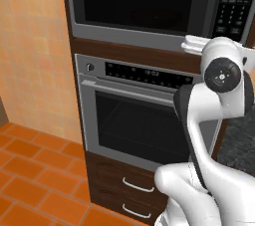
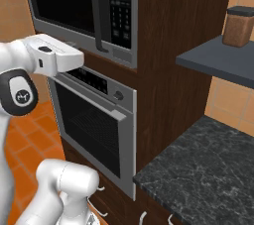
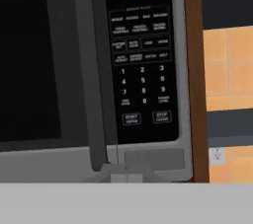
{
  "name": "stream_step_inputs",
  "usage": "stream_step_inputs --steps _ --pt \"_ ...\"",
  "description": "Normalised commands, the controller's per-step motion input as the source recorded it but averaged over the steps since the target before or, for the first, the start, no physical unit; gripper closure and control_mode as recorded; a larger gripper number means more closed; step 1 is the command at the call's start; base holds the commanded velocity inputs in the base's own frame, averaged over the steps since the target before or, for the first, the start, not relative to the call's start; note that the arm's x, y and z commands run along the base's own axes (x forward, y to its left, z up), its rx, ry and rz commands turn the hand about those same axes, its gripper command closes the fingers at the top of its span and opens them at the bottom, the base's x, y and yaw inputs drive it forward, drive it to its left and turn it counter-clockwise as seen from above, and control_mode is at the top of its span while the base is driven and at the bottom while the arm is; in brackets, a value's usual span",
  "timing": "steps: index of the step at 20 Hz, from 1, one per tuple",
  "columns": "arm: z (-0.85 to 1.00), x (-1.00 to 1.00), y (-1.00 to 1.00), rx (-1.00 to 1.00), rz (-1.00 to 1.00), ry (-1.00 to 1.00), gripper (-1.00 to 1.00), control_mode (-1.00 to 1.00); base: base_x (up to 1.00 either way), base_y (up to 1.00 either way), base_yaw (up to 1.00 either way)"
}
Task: Open the microwave, place the bowl with waffle inside the microwave, then close the microwave door and turn it on.
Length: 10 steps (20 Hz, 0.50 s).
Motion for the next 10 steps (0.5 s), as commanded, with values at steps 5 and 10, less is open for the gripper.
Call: stream_step_inputs --steps 5,10 --pt "0.09 0.16 -0.21 0.02 0.0 0.09 1.0 -1.0 0.0 0.0 0.0" --pt "0.06 0.01 -0.22 0.0 0.0 -0.02 1.0 -1.0 0.0 0.0 0.0"
